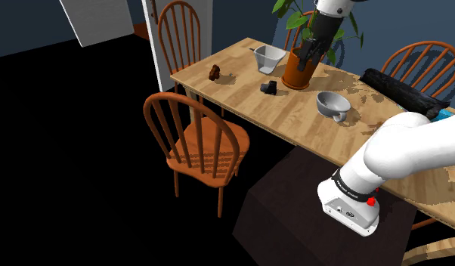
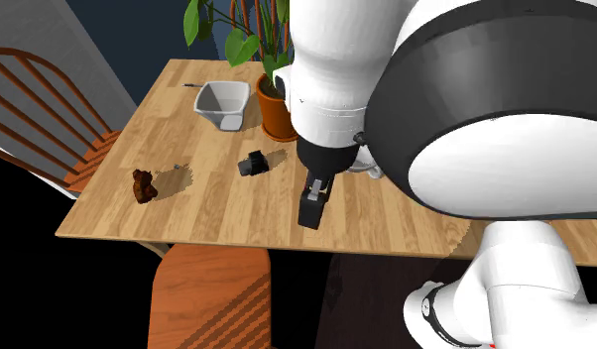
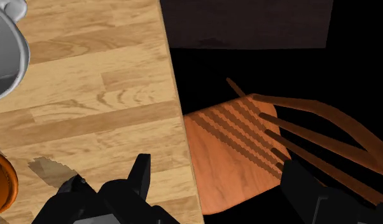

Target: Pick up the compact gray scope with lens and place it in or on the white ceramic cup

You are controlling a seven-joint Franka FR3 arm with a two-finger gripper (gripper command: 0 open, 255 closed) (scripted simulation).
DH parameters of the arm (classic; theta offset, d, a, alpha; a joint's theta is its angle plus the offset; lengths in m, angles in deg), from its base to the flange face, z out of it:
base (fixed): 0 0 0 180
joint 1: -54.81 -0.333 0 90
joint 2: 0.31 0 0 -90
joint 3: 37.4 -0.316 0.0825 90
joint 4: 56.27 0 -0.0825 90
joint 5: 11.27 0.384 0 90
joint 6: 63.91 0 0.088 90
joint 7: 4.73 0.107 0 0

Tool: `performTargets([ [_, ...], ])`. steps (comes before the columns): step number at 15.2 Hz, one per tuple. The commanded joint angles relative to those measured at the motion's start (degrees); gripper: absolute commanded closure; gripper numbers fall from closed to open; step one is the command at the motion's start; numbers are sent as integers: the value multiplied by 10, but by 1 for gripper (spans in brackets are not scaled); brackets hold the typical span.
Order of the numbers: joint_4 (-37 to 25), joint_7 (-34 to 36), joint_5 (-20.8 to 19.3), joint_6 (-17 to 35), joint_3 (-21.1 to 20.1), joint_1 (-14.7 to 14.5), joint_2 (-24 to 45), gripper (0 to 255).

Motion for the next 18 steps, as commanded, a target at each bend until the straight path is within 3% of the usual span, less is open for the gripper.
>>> performTargets([
  [1,6,-29,-10,32,20,3,22,0],
  [10,-10,-154,-23,180,104,4,176,0],
  [18,-84,-287,33,282,164,-4,351,0],
])
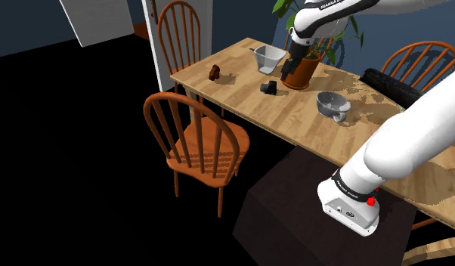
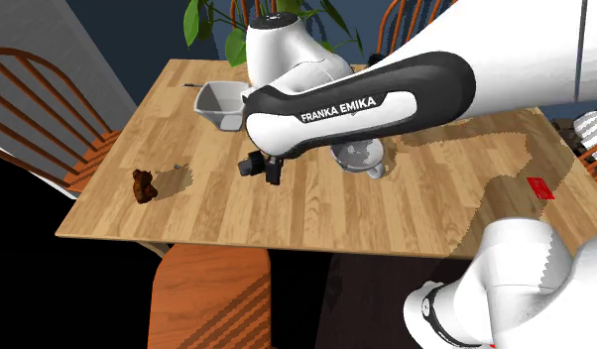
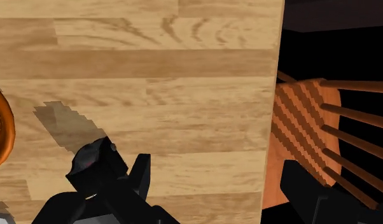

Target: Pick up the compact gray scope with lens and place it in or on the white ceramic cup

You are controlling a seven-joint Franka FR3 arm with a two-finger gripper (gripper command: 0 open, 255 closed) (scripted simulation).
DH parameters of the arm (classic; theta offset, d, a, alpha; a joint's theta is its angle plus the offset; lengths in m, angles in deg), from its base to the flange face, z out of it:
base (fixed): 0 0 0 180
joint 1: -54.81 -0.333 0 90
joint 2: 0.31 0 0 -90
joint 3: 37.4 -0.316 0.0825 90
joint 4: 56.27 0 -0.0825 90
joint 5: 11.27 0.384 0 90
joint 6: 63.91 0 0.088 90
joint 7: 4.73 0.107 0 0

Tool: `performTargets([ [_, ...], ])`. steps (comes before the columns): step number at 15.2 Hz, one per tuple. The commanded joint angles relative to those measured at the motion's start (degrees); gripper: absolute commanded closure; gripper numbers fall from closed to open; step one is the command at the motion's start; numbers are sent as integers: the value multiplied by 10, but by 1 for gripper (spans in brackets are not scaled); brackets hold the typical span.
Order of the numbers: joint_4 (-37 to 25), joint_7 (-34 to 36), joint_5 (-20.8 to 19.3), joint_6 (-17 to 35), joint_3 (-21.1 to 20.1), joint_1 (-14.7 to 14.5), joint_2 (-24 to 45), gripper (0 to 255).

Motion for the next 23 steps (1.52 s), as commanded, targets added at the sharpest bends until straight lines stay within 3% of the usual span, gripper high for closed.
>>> performTargets([
  [1,-27,-40,23,19,12,1,47,0],
  [7,-124,-150,106,54,16,23,192,0],
  [16,-329,-261,191,50,-27,96,403,0],
  [23,-344,-271,205,77,-40,106,446,0],
])
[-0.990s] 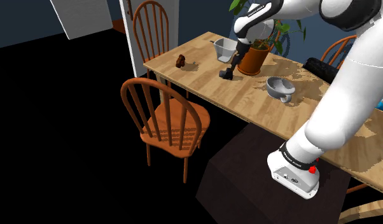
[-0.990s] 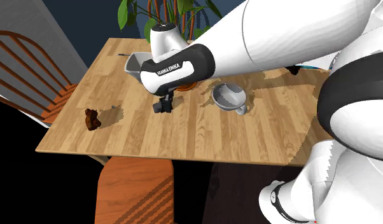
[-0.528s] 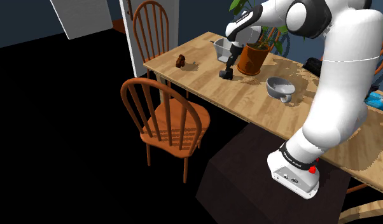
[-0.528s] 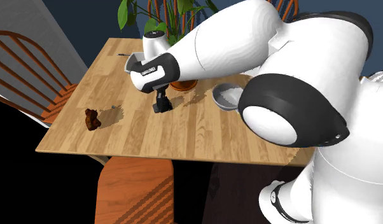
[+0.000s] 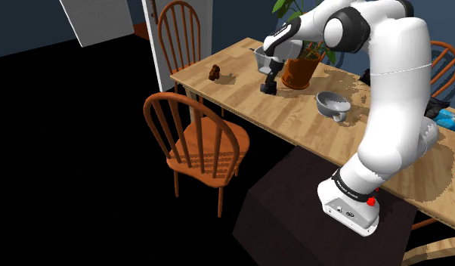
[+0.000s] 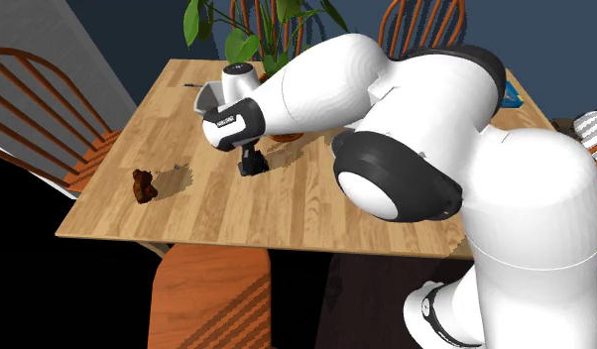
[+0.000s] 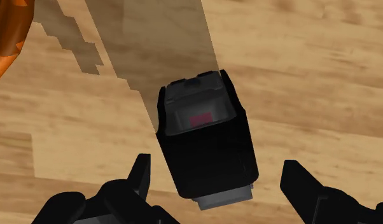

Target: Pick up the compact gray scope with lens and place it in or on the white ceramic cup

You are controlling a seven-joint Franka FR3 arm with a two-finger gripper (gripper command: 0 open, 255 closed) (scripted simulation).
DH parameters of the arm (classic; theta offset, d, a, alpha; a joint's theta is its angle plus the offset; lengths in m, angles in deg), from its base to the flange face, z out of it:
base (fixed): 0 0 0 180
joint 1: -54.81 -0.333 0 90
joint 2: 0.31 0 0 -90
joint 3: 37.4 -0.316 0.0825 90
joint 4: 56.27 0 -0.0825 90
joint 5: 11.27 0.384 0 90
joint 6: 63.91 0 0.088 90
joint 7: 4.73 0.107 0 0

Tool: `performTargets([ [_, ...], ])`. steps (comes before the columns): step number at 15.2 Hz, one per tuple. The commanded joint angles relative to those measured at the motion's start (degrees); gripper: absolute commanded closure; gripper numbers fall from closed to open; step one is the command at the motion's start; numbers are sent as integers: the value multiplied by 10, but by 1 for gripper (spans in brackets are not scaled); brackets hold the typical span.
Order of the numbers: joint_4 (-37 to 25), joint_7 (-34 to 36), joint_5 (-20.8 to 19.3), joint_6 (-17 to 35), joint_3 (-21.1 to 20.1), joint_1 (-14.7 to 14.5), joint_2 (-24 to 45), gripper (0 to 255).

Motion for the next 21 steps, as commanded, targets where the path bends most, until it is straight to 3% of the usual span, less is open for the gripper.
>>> performTargets([
  [1,-3,-3,4,9,-3,2,12,0],
  [9,-3,-3,5,11,-4,3,15,0],
  [10,-3,-3,5,11,-4,3,15,255],
  [21,-3,0,1,2,-1,1,5,255],
])
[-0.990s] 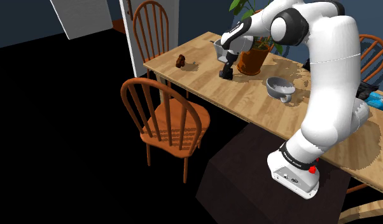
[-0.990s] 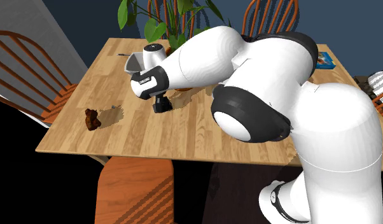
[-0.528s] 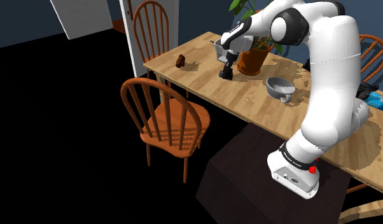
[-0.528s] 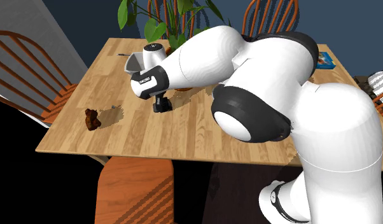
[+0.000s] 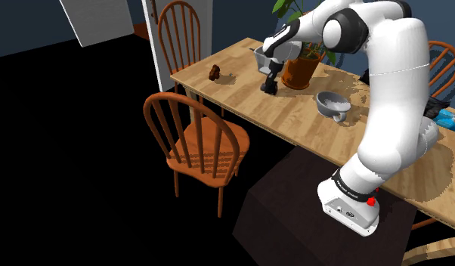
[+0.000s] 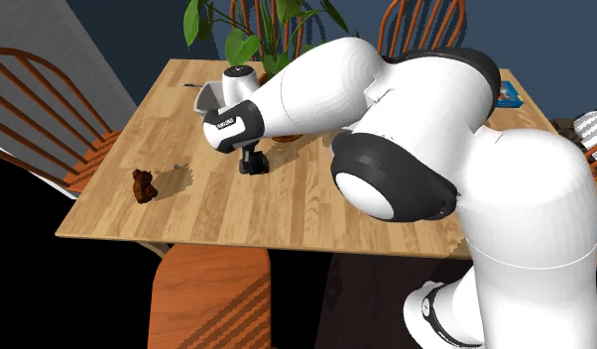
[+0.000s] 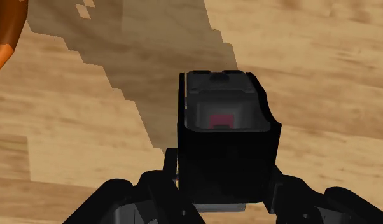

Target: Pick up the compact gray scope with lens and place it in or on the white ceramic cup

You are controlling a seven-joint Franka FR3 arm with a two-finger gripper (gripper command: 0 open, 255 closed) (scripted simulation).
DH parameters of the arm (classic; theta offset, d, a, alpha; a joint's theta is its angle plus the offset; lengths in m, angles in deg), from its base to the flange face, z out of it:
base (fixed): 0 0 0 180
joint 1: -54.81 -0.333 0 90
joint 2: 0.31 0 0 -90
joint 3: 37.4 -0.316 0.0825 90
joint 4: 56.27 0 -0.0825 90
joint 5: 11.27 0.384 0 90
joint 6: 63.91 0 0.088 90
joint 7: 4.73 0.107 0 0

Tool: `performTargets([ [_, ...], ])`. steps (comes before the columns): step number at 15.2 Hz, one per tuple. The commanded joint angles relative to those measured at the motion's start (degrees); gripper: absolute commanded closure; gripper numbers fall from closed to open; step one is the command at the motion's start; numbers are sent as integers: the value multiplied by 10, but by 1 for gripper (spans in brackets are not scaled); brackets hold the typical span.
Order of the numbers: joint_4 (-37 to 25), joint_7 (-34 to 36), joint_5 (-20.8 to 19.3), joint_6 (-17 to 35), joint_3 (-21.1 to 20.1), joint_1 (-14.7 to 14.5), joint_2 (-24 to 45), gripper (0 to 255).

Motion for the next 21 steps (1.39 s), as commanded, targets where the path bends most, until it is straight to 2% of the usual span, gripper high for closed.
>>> performTargets([
  [1,0,3,-4,-8,3,-2,-8,255],
  [21,-29,34,-43,-118,28,-18,-92,255],
])
